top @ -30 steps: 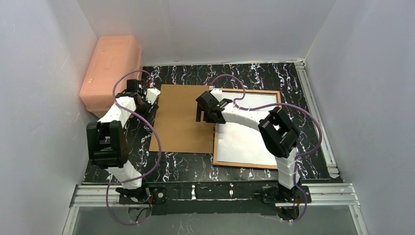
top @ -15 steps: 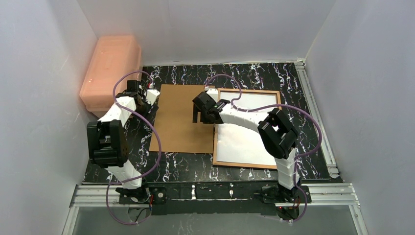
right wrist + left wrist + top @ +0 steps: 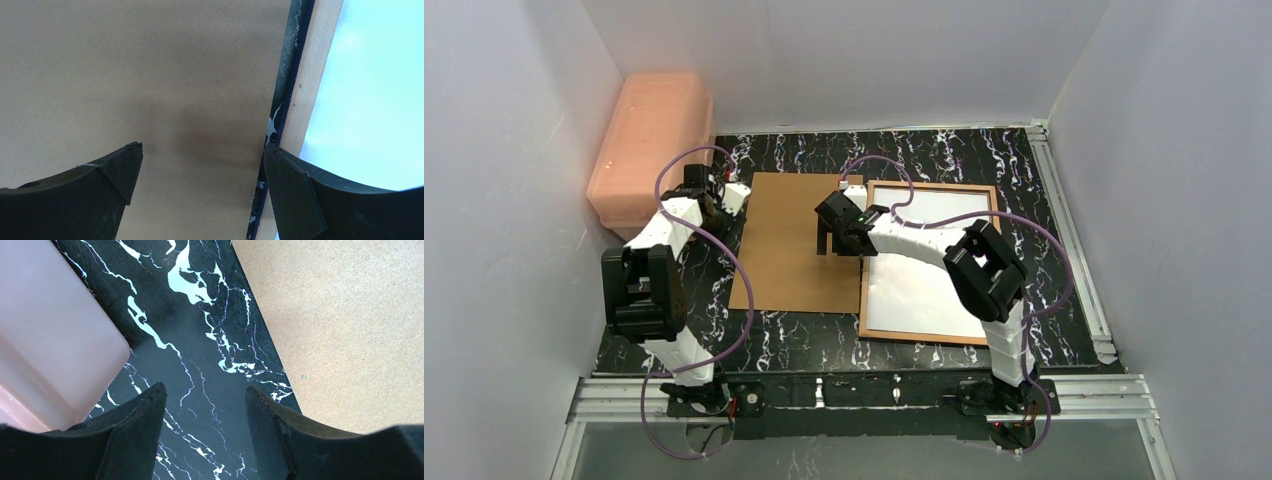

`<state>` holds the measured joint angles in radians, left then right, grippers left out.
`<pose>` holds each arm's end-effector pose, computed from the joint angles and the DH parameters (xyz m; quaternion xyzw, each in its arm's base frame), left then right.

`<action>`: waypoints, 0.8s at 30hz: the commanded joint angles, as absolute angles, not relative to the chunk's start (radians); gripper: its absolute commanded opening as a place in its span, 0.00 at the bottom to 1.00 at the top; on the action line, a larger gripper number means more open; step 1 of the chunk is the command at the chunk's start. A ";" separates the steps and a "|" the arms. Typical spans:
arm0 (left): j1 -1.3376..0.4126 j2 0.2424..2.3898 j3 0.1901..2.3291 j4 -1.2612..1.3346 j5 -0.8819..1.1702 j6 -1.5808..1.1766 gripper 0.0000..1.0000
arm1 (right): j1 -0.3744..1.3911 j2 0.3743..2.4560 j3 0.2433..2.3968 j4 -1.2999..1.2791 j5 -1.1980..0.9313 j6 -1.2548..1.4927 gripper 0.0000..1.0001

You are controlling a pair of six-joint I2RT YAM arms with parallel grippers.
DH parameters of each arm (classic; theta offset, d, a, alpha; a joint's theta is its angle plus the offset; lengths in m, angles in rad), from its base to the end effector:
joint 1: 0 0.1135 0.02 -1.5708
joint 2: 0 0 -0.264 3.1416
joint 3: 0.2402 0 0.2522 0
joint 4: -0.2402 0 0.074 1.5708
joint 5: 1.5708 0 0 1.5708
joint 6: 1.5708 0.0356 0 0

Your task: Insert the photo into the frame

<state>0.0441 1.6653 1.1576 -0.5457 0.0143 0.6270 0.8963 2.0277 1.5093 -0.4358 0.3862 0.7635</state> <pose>0.3420 0.0146 0.2144 0.2795 0.9254 0.0777 0.2438 0.2858 0.3359 0.1939 -0.0039 0.9369 0.0963 0.3359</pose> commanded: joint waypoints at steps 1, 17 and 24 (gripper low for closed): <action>0.042 1.666 1.146 -0.555 0.014 0.616 0.58 | 0.879 2.065 1.508 -0.438 0.374 0.777 0.99; -0.002 1.846 1.225 -0.538 -0.048 0.546 0.57 | 0.834 2.057 1.464 -0.442 0.362 0.790 0.99; -0.031 1.909 1.254 -0.543 -0.029 0.512 0.52 | 0.835 2.128 1.547 -0.470 0.328 0.824 0.99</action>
<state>-0.0250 1.8671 1.2400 -0.5175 -0.0631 0.5488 0.8436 2.0686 1.5005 -0.4320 0.3565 0.7853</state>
